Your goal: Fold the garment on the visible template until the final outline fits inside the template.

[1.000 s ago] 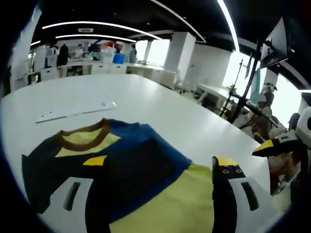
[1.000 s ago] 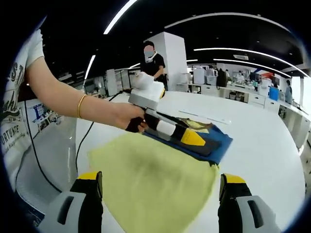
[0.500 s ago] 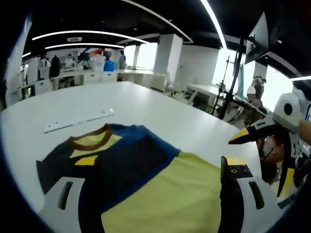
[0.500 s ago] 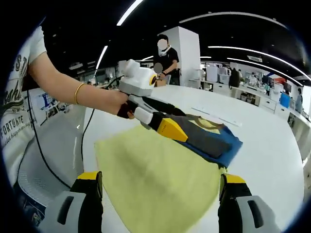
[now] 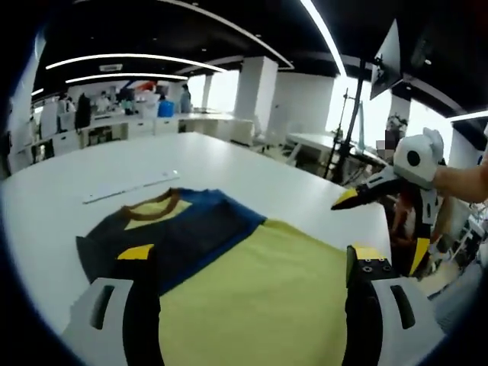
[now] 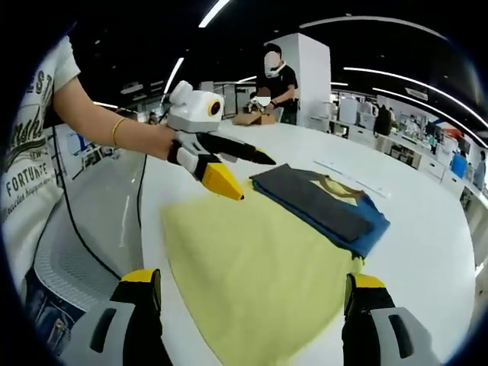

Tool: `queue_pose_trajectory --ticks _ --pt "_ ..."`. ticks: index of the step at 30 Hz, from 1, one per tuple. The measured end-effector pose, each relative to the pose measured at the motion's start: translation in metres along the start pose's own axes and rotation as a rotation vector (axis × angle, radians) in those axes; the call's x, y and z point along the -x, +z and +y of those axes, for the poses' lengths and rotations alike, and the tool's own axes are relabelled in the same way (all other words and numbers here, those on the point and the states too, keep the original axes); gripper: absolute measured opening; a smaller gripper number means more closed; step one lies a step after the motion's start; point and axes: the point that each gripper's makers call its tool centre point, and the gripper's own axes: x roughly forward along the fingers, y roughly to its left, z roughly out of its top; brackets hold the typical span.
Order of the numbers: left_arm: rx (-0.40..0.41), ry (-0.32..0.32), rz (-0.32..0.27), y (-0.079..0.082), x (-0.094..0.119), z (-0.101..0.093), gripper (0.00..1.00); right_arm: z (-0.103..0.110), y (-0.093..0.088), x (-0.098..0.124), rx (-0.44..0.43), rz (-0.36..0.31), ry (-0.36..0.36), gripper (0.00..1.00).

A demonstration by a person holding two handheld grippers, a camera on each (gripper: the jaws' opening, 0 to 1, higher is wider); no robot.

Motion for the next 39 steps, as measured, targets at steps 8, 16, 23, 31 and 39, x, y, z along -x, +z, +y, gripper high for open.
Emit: queue_pose_trajectory --ticks 8,16,23,31,39 --pt "0.029 0.033 -0.021 -0.006 0.037 0.003 0.99 0.008 -0.015 0.002 0.035 0.049 0.0 0.99" --pt "0.015 0.035 -0.001 -0.022 0.075 0.0 0.97 0.01 -0.027 0.005 0.021 0.066 -0.008 0.99" --pt "0.057 0.05 0.006 -0.037 0.096 -0.003 0.94 0.017 -0.036 0.006 0.007 0.078 -0.005 0.97" --pt "0.039 0.044 0.088 -0.067 0.114 -0.016 0.89 0.018 -0.045 0.009 -0.016 0.092 -0.019 0.93" --pt "0.031 0.06 0.14 -0.093 0.131 -0.015 0.75 0.019 -0.056 0.012 -0.026 0.123 -0.021 0.82"
